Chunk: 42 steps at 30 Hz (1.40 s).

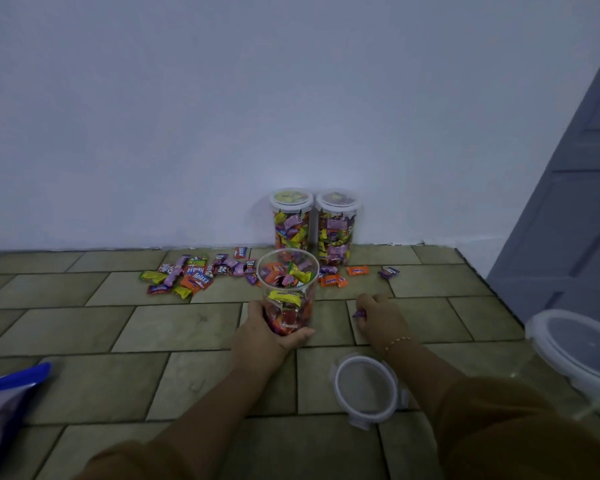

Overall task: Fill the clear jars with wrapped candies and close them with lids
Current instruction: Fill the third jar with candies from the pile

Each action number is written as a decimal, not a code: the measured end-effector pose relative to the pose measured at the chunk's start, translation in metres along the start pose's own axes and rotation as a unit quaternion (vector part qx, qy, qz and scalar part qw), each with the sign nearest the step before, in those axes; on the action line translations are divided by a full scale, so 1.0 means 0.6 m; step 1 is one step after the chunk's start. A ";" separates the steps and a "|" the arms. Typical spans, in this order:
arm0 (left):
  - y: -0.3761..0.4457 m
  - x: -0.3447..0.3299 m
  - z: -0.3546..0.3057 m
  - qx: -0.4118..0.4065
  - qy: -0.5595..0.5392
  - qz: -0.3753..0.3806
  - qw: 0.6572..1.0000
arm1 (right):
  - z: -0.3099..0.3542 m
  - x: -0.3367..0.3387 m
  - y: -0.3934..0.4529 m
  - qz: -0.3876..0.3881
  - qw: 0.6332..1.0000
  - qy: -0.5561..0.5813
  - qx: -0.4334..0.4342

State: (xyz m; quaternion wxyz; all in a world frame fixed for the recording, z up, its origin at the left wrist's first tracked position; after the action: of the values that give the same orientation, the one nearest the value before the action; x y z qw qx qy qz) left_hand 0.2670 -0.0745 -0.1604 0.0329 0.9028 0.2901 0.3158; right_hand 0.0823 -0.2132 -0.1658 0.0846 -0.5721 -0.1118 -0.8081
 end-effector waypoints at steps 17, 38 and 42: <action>-0.070 0.029 0.001 0.009 -0.032 0.022 0.999 | 0.170 0.190 -0.082 -0.029 0.857 0.514 0.014; -0.076 0.035 0.002 -0.010 -0.015 0.032 0.999 | 0.236 0.144 -0.150 -0.139 0.884 0.420 0.152; -0.077 0.035 0.003 -0.020 -0.019 0.036 0.999 | 0.238 0.130 -0.156 -0.192 0.903 0.329 0.200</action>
State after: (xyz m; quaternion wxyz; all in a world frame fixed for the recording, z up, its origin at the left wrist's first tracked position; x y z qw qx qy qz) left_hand 0.2583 -0.0246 -0.1615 0.0448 0.9177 0.2502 0.3052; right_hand 0.1614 -0.0841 -0.0544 0.0722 -0.2120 -0.3449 -0.9115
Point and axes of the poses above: each hand's wrist, its own y-axis towards the middle knuckle, its own x-axis out of the back of the hand, z = x × y, the point moved 4 cm from there along y, towards the middle knuckle, and after that the axes turned 11 degrees about -x, right-handed, at the moved point
